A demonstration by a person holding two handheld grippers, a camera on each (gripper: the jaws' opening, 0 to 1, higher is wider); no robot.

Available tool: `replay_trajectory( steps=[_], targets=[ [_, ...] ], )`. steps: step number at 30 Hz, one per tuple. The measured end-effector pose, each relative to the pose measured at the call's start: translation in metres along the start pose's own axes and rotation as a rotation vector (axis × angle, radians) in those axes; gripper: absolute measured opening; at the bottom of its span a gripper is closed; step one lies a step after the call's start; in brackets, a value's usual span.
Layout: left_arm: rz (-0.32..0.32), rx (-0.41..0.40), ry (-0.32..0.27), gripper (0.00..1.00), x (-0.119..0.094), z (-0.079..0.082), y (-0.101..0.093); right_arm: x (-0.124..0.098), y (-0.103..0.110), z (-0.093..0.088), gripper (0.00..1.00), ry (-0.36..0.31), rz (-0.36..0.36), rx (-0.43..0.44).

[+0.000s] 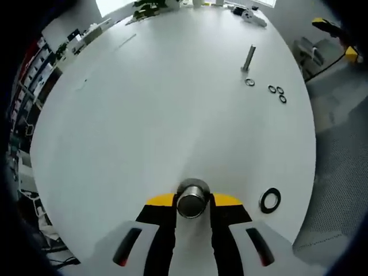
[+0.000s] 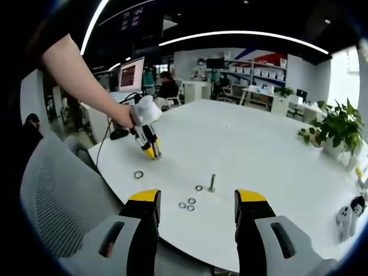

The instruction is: Place the washer onto the threaded stud by aligning its center hole with the stud, sliding it down to the base, and recovering from edge contact or off-axis alignment until the washer reaches the visible bottom stop.

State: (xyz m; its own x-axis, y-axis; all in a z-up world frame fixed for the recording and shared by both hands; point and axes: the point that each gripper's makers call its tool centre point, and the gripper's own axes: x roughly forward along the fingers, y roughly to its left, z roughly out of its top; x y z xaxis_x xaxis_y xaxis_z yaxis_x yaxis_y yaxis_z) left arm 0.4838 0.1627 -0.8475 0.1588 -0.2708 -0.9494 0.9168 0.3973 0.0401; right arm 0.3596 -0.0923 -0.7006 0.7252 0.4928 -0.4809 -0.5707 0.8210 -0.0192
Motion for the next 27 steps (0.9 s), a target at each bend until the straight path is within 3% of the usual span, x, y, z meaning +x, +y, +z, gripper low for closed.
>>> replay_trajectory(
  steps=[10,27],
  targets=[
    [0.04,-0.04,-0.042,0.22,-0.015,0.004,0.003,0.001,0.002,0.0,0.54,0.002,0.009,-0.007],
    [0.093,-0.161,-0.091,0.24,-0.041,-0.014,-0.005,0.003,0.012,0.0,0.54,0.011,0.059,-0.025]
  ],
)
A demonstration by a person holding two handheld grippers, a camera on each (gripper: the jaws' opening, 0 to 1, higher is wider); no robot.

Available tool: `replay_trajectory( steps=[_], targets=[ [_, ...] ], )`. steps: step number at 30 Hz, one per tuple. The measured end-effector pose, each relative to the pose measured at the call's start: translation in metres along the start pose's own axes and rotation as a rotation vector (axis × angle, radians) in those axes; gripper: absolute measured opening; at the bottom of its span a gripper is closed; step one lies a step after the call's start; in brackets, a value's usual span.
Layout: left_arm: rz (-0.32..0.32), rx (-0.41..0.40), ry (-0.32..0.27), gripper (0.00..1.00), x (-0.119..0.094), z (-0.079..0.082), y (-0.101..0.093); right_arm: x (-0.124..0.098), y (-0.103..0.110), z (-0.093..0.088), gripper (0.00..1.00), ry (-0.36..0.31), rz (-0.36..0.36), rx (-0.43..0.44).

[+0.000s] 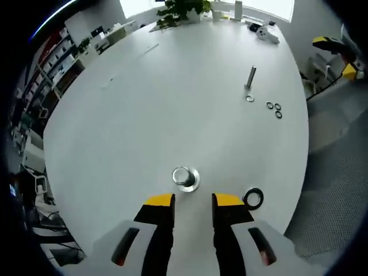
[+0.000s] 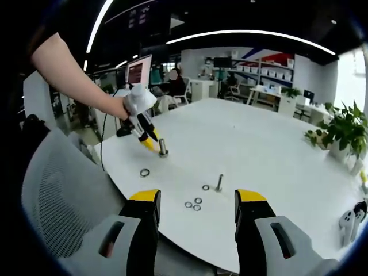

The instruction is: Place the washer onto the threaded stud by aligning its center hole with the stud, sliding it down to the base, and recovering from edge contact or off-axis alignment until the washer reaches the visible bottom stop.

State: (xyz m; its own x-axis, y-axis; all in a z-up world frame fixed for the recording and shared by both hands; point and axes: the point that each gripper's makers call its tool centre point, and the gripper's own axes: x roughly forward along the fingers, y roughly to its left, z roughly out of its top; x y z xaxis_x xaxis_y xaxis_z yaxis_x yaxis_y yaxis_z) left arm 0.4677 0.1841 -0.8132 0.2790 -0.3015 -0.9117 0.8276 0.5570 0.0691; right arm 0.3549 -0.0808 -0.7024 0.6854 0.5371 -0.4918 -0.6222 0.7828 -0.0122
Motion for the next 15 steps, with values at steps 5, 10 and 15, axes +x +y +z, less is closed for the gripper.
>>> replay_trajectory(
  steps=[5,10,15],
  targets=[
    [0.008,-0.029,-0.01,0.27,-0.004,-0.003,-0.01,0.0,0.002,0.0,0.54,0.0,0.008,-0.003],
    [0.015,-0.055,-0.004,0.27,-0.004,-0.005,-0.02,-0.001,0.002,0.001,0.54,-0.007,0.012,0.004],
    [0.018,-0.07,-0.005,0.26,-0.003,-0.006,-0.032,0.0,0.004,-0.001,0.54,0.001,0.024,0.015]
  ],
)
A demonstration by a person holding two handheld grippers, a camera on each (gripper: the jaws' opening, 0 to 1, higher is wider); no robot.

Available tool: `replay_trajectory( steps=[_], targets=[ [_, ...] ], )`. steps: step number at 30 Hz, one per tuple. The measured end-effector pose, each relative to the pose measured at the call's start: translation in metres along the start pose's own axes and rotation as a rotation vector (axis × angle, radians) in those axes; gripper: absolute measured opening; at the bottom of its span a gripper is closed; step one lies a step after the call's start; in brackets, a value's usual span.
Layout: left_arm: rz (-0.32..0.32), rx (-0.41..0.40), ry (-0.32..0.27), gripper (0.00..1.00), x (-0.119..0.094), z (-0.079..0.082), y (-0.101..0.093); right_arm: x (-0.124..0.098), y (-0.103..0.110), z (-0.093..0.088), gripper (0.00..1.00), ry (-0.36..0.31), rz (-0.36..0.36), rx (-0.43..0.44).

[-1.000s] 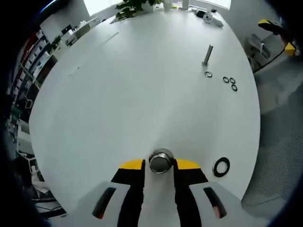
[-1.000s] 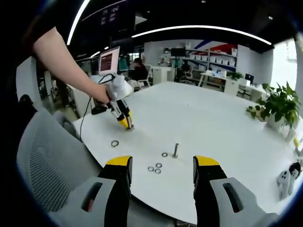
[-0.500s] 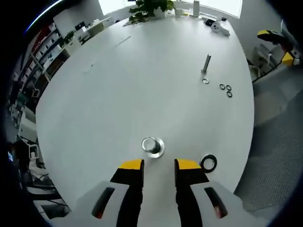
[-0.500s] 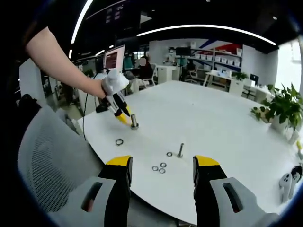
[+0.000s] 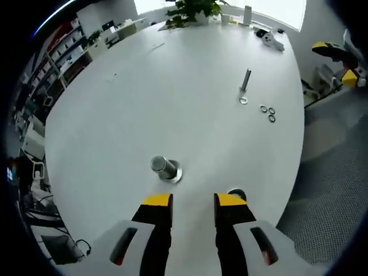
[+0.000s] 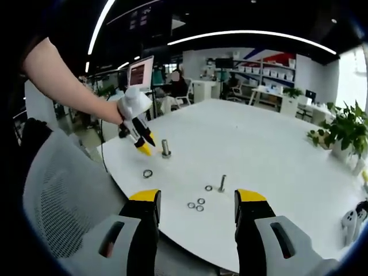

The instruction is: Place the washer onto the threaded stud by aligning its center hole with the stud, sliding it down to the base, and recovering from edge contact or off-axis alignment until the washer reaches the visible bottom stop.

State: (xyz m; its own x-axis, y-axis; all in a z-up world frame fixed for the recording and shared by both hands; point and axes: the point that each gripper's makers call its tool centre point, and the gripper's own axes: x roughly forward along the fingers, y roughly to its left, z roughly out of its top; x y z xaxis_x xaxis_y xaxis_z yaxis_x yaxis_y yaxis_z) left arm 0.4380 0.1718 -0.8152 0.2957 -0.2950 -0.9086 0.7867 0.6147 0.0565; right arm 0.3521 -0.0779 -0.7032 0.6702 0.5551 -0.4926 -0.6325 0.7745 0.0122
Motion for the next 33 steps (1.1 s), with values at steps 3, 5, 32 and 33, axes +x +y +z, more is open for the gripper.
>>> replay_trajectory(
  steps=[3,5,32,33],
  targets=[
    [-0.002,-0.017,-0.002,0.26,0.0,-0.001,-0.005,0.0,0.001,0.001,0.53,-0.001,0.003,-0.006],
    [-0.005,-0.013,0.005,0.27,0.001,-0.004,-0.009,0.0,0.002,0.0,0.53,0.003,0.007,-0.005],
    [-0.113,0.061,0.128,0.27,0.032,-0.029,-0.06,0.002,0.003,-0.004,0.53,0.023,0.014,-0.009],
    [-0.11,0.067,0.128,0.27,0.032,-0.029,-0.058,0.002,0.003,-0.003,0.53,0.022,0.015,-0.009]
  ],
)
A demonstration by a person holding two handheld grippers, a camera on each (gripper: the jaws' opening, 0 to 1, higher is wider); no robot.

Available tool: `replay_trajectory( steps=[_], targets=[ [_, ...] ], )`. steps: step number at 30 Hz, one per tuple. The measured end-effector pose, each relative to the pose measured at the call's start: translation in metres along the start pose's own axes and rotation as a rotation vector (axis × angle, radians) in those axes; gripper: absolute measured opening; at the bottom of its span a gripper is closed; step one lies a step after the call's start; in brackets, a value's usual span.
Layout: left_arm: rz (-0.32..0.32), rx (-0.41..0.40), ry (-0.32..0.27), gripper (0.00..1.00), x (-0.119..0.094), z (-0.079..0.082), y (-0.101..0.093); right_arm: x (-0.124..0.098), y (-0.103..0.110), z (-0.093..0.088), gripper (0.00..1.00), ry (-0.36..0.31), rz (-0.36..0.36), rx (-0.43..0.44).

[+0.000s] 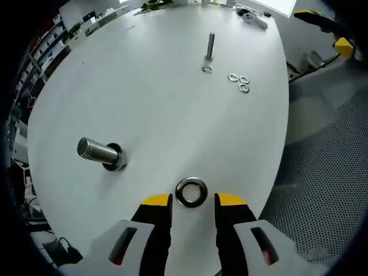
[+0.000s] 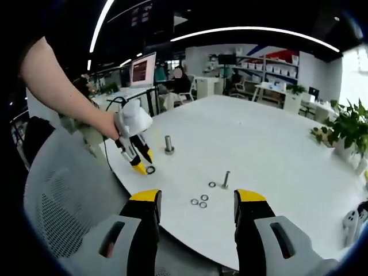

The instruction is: Place the washer onto the threaded stud by aligning its center hole with the stud, sliding it down to the base, and recovering from edge contact or off-axis alignment until the washer reaches the visible bottom stop.

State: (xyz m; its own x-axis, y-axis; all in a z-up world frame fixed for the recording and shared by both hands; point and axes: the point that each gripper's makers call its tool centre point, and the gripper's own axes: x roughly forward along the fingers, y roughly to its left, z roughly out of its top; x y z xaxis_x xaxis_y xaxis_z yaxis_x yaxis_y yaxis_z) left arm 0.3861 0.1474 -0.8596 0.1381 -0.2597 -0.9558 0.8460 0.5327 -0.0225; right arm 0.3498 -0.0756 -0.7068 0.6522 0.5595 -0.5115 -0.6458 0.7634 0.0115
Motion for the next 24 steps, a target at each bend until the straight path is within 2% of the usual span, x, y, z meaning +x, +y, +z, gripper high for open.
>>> replay_trajectory(
  steps=[3,7,13,14,16,18,24],
  targets=[
    [-0.006,-0.011,0.002,0.27,0.0005,0.0019,0.0003,0.0001,0.0003,-0.0002,0.53,0.002,0.002,-0.002],
    [-0.007,0.031,0.021,0.27,0.0041,0.0026,-0.003,-0.0001,-0.0001,-0.0001,0.53,0.0,0.0,0.0],
    [-0.003,0.023,0.038,0.25,0.0054,0.0026,-0.0025,-0.0003,-0.0009,0.0,0.53,-0.001,-0.003,0.003],
    [-0.003,0.035,0.044,0.26,0.0055,0.0024,-0.0032,-0.0004,-0.001,0.0001,0.53,-0.003,-0.004,0.004],
    [0.008,0.117,0.073,0.26,0.0055,0.0007,-0.0022,-0.0006,-0.0011,0.0006,0.53,-0.005,-0.004,0.006],
    [0.011,0.06,0.079,0.26,0.0071,0.0017,-0.0029,-0.0005,-0.0008,0.0006,0.53,-0.005,-0.002,0.006],
    [0.006,0.073,0.105,0.27,0.0066,0.0016,-0.0031,-0.0006,-0.001,0.0007,0.53,-0.006,-0.004,0.007]
  ],
)
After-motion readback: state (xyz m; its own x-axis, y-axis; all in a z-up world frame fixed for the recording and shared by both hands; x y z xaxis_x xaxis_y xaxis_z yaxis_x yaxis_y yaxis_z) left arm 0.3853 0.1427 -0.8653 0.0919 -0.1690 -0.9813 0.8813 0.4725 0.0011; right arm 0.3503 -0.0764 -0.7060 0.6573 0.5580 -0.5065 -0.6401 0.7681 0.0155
